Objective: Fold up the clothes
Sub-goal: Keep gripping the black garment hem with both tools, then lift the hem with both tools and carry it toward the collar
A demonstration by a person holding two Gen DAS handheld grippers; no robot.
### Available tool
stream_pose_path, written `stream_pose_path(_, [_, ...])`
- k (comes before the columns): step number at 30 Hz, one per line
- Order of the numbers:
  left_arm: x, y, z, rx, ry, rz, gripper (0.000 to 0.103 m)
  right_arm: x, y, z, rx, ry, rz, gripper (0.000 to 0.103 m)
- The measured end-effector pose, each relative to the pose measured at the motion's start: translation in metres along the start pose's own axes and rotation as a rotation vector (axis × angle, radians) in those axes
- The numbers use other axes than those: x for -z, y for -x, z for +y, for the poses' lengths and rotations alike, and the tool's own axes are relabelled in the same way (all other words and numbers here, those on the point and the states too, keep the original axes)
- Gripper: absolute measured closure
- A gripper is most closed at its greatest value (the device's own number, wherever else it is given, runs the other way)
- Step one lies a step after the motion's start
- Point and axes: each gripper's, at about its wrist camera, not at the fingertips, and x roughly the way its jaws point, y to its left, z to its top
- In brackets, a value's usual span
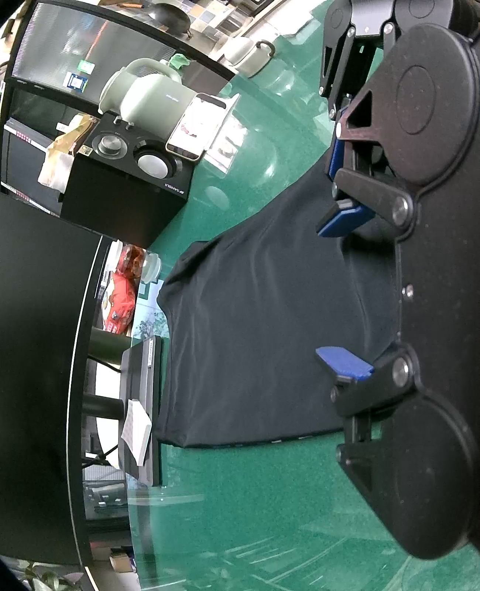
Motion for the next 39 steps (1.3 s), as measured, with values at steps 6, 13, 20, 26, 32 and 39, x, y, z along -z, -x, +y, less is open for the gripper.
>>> stream_pose_path(6, [0.001, 0.001, 0.000, 0.001, -0.003, -0.001, 0.037, 0.000, 0.000, -0.002, -0.001, 0.000, 0.000, 0.075])
stream_pose_path(13, [0.001, 0.000, -0.001, -0.001, -0.009, 0.001, 0.037, 0.000, 0.001, -0.005, -0.002, 0.000, 0.000, 0.075])
stream_pose_path(20, [0.001, 0.000, -0.003, -0.001, -0.014, 0.003, 0.036, 0.001, 0.001, -0.009, -0.004, 0.001, 0.000, 0.075])
stream_pose_path(26, [0.001, 0.000, -0.004, -0.001, -0.017, 0.004, 0.035, 0.000, 0.001, 0.001, -0.004, 0.003, 0.000, 0.075])
stream_pose_path(32, [0.002, 0.001, -0.004, -0.001, -0.020, 0.004, 0.035, 0.001, 0.002, 0.001, -0.004, 0.003, -0.002, 0.075])
stream_pose_path(39, [0.002, 0.000, -0.004, -0.003, -0.024, 0.003, 0.035, 0.002, 0.003, 0.001, -0.005, 0.004, -0.001, 0.074])
